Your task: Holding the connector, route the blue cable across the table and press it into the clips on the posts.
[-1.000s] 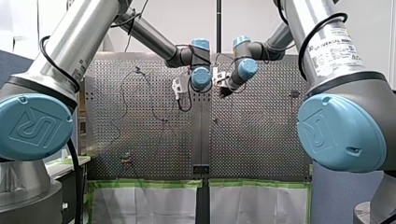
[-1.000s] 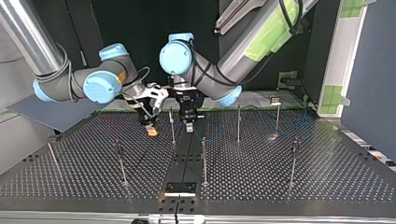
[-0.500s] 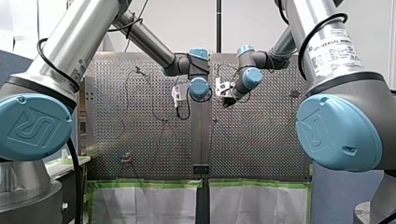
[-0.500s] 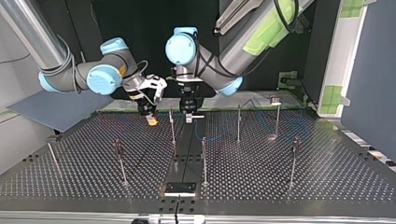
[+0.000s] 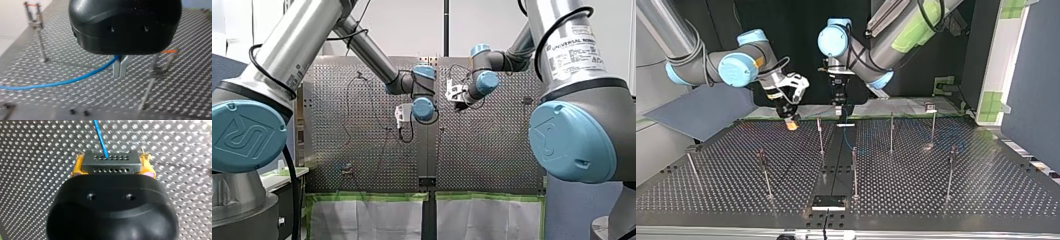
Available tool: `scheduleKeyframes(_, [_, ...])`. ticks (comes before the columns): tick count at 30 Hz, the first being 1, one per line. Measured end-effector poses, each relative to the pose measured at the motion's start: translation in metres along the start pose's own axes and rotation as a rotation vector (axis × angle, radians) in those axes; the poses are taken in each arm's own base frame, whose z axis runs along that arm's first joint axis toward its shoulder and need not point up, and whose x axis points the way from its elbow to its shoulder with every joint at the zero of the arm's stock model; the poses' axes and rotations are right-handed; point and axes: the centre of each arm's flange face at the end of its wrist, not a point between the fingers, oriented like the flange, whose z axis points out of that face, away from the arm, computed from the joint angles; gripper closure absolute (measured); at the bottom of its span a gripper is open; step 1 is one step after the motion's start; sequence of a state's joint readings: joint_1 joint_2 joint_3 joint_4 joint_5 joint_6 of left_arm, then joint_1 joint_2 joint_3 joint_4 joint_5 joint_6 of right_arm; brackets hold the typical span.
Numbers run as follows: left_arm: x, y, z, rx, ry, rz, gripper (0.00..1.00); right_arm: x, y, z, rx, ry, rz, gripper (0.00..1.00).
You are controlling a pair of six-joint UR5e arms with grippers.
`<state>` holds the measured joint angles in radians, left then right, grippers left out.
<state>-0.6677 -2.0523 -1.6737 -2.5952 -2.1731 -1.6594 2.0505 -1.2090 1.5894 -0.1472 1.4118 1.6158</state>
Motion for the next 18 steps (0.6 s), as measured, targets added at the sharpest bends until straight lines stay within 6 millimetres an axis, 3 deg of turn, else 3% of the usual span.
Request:
scheduleKeyframes(6, [0.03,0.001,-0.017,0.029,0.037,0.017,1.0,-0.014,-0.001,-0.008,0.001,0.014,0.009,1.0])
scheduleKeyframes(18, [0.07,0.021,-0.048,0.054,0.095,0.029,1.0,-0.07,0.003,-0.017,-0.019,-0.003,0.028,1.0])
